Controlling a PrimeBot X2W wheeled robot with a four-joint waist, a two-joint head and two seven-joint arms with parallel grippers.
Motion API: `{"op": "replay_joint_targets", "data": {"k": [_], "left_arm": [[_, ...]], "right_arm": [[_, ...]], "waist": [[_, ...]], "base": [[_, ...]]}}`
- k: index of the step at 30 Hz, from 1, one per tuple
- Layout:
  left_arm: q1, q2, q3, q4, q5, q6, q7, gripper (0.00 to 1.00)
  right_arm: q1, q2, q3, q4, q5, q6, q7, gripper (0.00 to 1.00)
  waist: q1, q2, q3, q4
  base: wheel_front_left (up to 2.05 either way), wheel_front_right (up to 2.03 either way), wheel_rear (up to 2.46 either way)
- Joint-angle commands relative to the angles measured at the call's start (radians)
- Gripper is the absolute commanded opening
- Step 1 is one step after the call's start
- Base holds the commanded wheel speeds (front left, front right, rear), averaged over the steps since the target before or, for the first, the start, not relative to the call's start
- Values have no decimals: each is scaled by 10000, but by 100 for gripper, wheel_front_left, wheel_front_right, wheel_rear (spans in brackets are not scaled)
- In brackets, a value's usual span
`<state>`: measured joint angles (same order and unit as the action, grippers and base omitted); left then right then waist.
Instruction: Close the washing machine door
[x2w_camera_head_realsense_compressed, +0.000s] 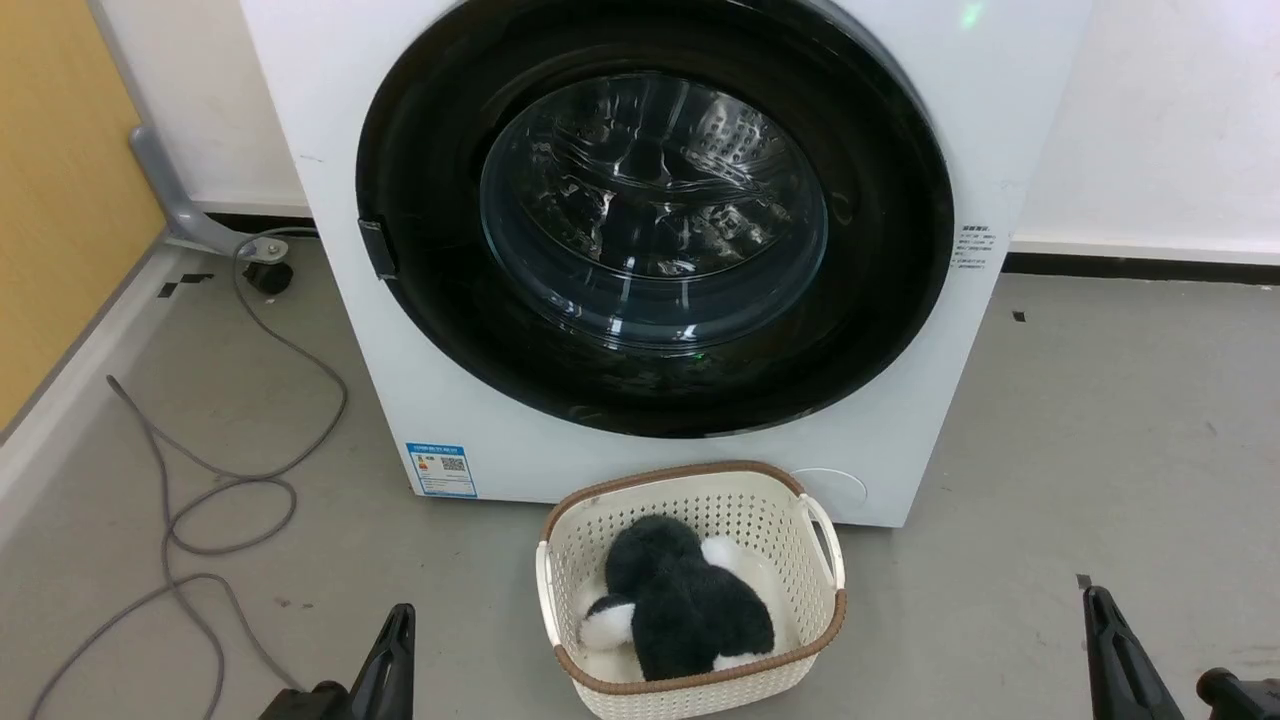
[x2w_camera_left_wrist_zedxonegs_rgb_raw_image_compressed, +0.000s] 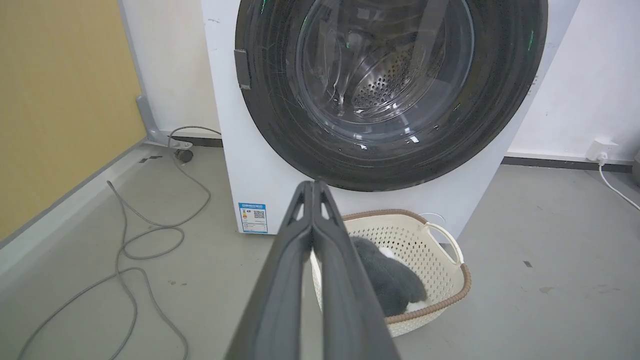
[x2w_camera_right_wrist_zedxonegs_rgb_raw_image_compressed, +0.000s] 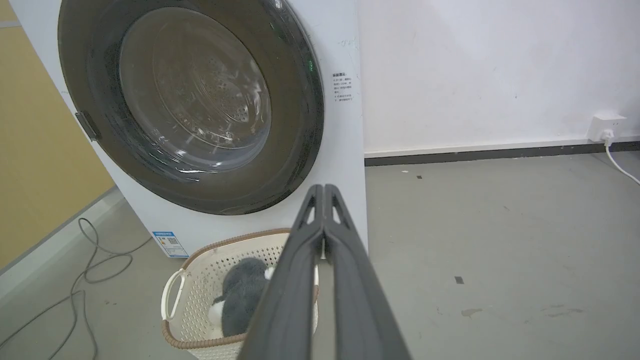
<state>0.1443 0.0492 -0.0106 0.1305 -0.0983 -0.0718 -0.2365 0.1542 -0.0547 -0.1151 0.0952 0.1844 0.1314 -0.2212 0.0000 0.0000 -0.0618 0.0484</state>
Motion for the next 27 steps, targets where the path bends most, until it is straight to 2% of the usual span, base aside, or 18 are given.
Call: {"op": "replay_joint_targets", "data": {"k": [1,27], "left_arm": [[-111,3,19,-67,97,66,67,0],[-407,5,39,-342,293,211,577,0]], "right_arm": [[-147,6,45,-61,-93,-1,63,0],[-457,15,291,-259,-482,-2,540,0]], "waist": [[0,0,8,-6],[0,0,143,-112]], "base": [[0,0,0],[0,0,0]]}}
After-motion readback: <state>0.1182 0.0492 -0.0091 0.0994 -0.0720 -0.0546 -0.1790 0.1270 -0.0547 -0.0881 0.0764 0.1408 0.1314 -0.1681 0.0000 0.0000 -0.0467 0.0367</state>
